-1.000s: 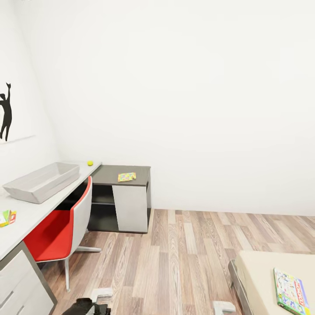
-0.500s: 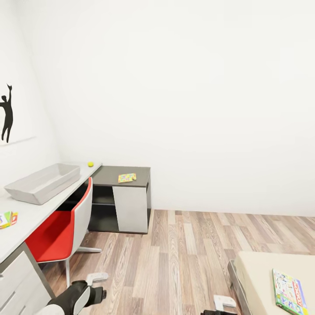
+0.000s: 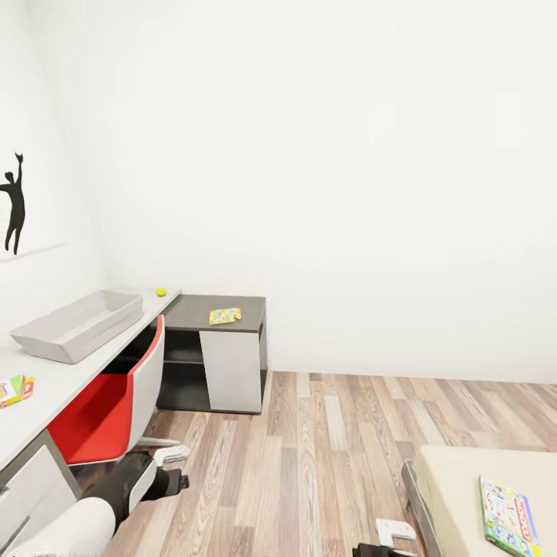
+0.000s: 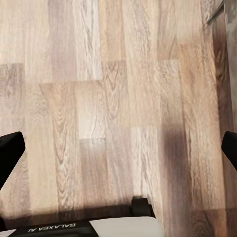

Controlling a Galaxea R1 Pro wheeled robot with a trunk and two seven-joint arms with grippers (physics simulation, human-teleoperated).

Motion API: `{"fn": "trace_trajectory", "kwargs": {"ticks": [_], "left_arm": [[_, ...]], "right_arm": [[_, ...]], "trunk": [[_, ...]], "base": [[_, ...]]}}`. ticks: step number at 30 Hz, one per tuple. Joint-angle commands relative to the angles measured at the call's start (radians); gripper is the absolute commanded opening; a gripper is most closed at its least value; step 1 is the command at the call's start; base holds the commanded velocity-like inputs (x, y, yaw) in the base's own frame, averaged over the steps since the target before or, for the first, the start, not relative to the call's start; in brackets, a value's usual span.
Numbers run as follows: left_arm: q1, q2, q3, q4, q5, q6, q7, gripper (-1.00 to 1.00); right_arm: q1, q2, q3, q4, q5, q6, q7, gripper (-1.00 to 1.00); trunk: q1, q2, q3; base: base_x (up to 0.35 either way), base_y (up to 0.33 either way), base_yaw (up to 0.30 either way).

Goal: Put all the toys in the child's room - the three board games (two on the bed and one on the table), the two jigsaw puzzles on the table, and the tennis ball on the table - inside the toy box on the table in the child's room.

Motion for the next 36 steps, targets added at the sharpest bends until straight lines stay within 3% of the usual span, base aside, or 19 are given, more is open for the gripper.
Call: {"fn": "trace_trajectory", "kwargs": {"ticks": [1,13,21,36], "left_arm": [[-0.002,0.0,0.006,-0.006,0.001,0.011,-0.009,1.0],[-0.009,-0.005,0.001,-0.07,-0.003,0.096,-0.082,1.0],[-0.009,0.004,0.002,-0.108,-0.004,0.126,-0.087,1.0],[-0.009,0.003,0.002,-0.118,-0.001,0.121,-0.091,1.0]], "right_arm": [[0.0,0.001,-0.002,-0.003,-0.009,0.005,-0.003,1.0],[0.0,0.003,-0.004,-0.006,-0.009,0.005,-0.004,1.0],[0.0,0.013,-0.003,-0.006,-0.008,0.006,-0.005,1.0],[-0.009,0.015,-0.005,-0.01,-0.01,0.024,0.0,1.0]], "trunk": [[-0.004,0.006,0.001],[-0.05,0.09,0.039],[-0.05,0.09,0.039],[-0.05,0.09,0.038]], "base": [[0.0,0.0,0.0],[0.0,0.0,-0.023],[0.0,0.0,-0.227],[0.0,0.0,-0.194]]}}
